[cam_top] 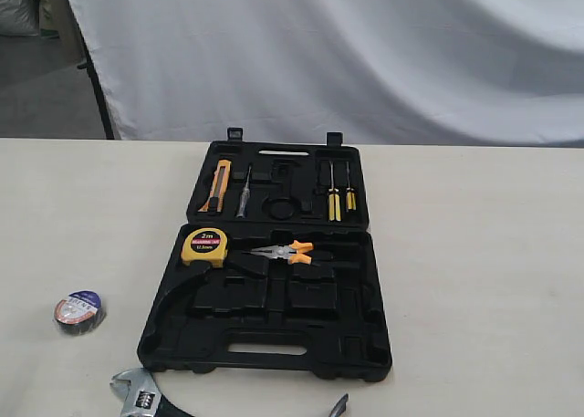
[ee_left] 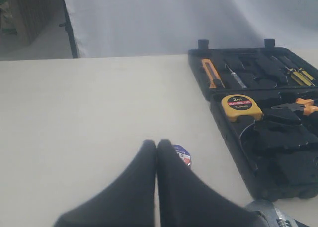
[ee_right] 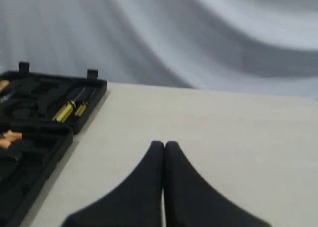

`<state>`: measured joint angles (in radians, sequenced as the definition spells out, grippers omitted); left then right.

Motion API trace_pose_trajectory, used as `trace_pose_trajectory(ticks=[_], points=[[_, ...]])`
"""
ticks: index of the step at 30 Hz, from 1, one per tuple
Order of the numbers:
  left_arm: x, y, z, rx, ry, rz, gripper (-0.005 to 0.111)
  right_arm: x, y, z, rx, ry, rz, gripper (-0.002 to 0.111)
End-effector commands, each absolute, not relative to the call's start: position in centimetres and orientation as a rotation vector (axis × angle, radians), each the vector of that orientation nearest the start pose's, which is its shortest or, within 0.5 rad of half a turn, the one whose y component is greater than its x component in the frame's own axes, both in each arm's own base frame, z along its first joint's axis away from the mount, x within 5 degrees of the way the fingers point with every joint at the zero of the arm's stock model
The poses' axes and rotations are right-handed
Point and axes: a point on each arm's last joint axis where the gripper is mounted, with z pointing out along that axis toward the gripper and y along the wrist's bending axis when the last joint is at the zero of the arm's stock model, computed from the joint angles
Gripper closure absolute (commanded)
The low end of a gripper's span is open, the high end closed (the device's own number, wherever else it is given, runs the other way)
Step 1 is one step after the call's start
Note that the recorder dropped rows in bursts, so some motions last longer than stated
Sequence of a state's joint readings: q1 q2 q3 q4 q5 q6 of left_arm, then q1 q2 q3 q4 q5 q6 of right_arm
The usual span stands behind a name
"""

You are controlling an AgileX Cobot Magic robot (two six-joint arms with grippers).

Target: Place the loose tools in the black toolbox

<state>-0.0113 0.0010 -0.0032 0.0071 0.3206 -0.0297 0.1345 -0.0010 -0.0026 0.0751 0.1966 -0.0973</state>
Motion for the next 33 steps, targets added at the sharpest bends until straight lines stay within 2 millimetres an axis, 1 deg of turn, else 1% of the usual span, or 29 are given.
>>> trace_pose_trajectory(ticks=[1,5,7,9,10,11,12,14,17,19,21,23,26,27,28,29,31,32,33], points=[[5.4,-0.1,18.4,-0.007,1.805,-0.029,0.106,5.6,0.8,21.2,0.068,1.506,0.286,0.109],[5.4,-0.1,18.4,-0.007,1.805,-0.029,0.106,5.5,0.3,22.4,0.338,1.344,0.550,0.109],[5.4,-0.1,18.4,-0.007,1.805,-0.029,0.106,5.3,0.0,23.1,0.345,1.253,0.540,0.109],[5.4,-0.1,18.4,-0.007,1.805,-0.029,0.106,5.2,0.1,23.5,0.263,1.242,0.469,0.109],[5.4,-0.1,18.4,-0.007,1.805,-0.029,0.106,5.1,0.3,24.1,0.192,1.258,0.416,0.109],[5.4,-0.1,18.4,-0.007,1.805,-0.029,0.106,4.9,0.5,24.8,0.157,1.283,0.398,0.109],[5.4,-0.1,18.4,-0.007,1.805,-0.029,0.106,4.9,0.5,25.4,0.157,1.310,0.407,0.109],[5.4,-0.1,18.4,-0.007,1.805,-0.029,0.106,5.9,0.8,25.6,0.164,1.428,0.401,0.109],[5.4,-0.1,18.4,-0.007,1.805,-0.029,0.106,8.3,1.3,24.6,0.164,1.615,0.393,0.109],[5.4,-0.1,18.4,-0.007,1.805,-0.029,0.106,10.2,2.1,23.4,0.114,1.779,0.383,0.109],[5.4,-0.1,18.4,-0.007,1.805,-0.029,0.106,11.8,3.3,22.6,0.024,1.928,0.387,0.109],[5.4,-0.1,18.4,-0.007,1.805,-0.029,0.106,14.0,6.4,21.7,-0.220,2.128,0.393,0.109],[5.4,-0.1,18.4,-0.007,1.805,-0.029,0.106,15.3,10.4,21.4,-0.513,2.258,0.401,0.109],[5.4,-0.1,18.4,-0.007,1.805,-0.029,0.106,15.5,11.4,21.2,-0.607,2.300,0.393,0.109],[5.4,-0.1,18.4,-0.007,1.805,-0.029,0.106,15.5,13.8,21.7,-0.827,2.359,0.378,0.109],[5.4,-0.1,18.4,-0.007,1.805,-0.029,0.106,15.5,14.7,22.2,-0.919,2.373,0.369,0.109],[5.4,-0.1,18.4,-0.007,1.805,-0.029,0.106,14.9,16.2,22.6,-1.143,2.434,0.326,0.109],[5.4,-0.1,18.4,-0.007,1.805,-0.029,0.106,14.6,16.9,22.7,-1.281,2.478,0.271,0.109],[5.4,-0.1,18.4,-0.007,1.805,-0.029,0.106,14.5,17.2,22.6,-1.334,2.490,0.234,0.109]])
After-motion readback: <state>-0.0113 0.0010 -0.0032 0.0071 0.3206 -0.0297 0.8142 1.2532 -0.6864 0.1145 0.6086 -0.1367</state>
